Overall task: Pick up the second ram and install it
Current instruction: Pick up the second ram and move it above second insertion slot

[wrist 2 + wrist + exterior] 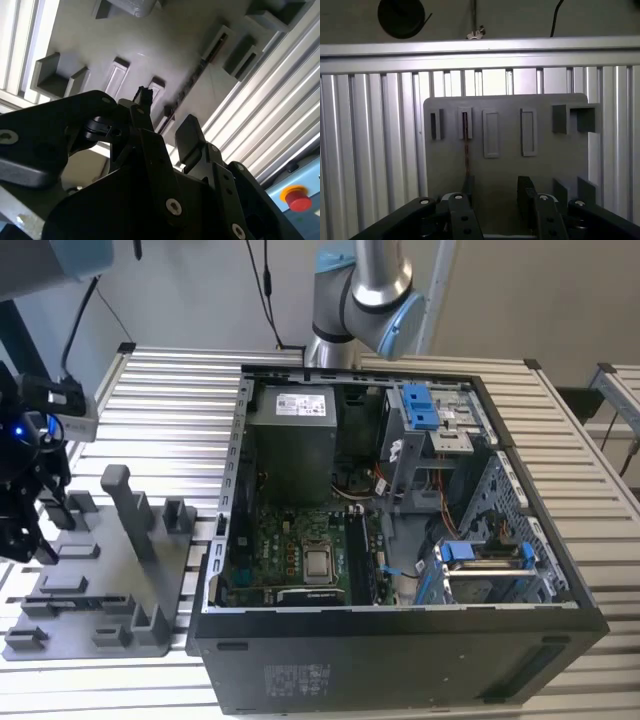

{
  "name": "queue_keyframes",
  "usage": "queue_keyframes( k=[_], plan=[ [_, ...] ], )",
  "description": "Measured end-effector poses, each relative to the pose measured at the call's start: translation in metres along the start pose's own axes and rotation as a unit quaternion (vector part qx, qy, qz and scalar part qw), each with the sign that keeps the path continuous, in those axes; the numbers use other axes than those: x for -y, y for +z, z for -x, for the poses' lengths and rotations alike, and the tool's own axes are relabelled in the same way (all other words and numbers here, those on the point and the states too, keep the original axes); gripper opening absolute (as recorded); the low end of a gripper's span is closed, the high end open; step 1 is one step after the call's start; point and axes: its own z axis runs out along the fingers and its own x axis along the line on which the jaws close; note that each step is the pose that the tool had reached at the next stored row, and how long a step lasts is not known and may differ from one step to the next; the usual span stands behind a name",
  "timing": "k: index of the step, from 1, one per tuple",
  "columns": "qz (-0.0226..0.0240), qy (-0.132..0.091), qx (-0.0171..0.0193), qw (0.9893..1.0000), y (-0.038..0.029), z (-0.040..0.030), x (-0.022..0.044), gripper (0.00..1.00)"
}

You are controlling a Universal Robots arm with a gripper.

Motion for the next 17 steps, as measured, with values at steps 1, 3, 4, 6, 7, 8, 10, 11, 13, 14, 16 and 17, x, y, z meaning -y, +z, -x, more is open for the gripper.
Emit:
queue_keyframes(
  k=[1,3,4,6,7,8,10,11,13,14,16,17],
  plan=[
    [0.0000,-0.001,-0.0003,1.0000,0.0012,0.0000,0.0000,0.48],
    [0.0000,-0.002,-0.0008,1.0000,0.0035,-0.0001,0.0001,0.48],
    [0.0001,-0.002,-0.0010,1.0000,0.0048,-0.0003,0.0001,0.48],
    [0.0000,-0.004,-0.0012,1.0000,0.0073,-0.0007,0.0001,0.48],
    [0.0001,-0.004,-0.0014,1.0000,0.0084,-0.0011,0.0002,0.48],
    [0.0002,-0.005,-0.0015,1.0000,0.0094,-0.0018,0.0003,0.48],
    [0.0002,-0.007,-0.0015,1.0000,0.0118,-0.0030,0.0004,0.48],
    [0.0003,-0.009,-0.0016,1.0000,0.0129,-0.0037,0.0004,0.48],
    [0.0003,-0.011,-0.0017,0.9999,0.0152,-0.0053,0.0006,0.48],
    [0.0003,-0.012,-0.0016,0.9999,0.0164,-0.0060,0.0007,0.48],
    [0.0005,-0.014,-0.0017,0.9999,0.0186,-0.0077,0.0008,0.48],
    [0.0005,-0.015,-0.0017,0.9999,0.0196,-0.0084,0.0009,0.48]
  ],
)
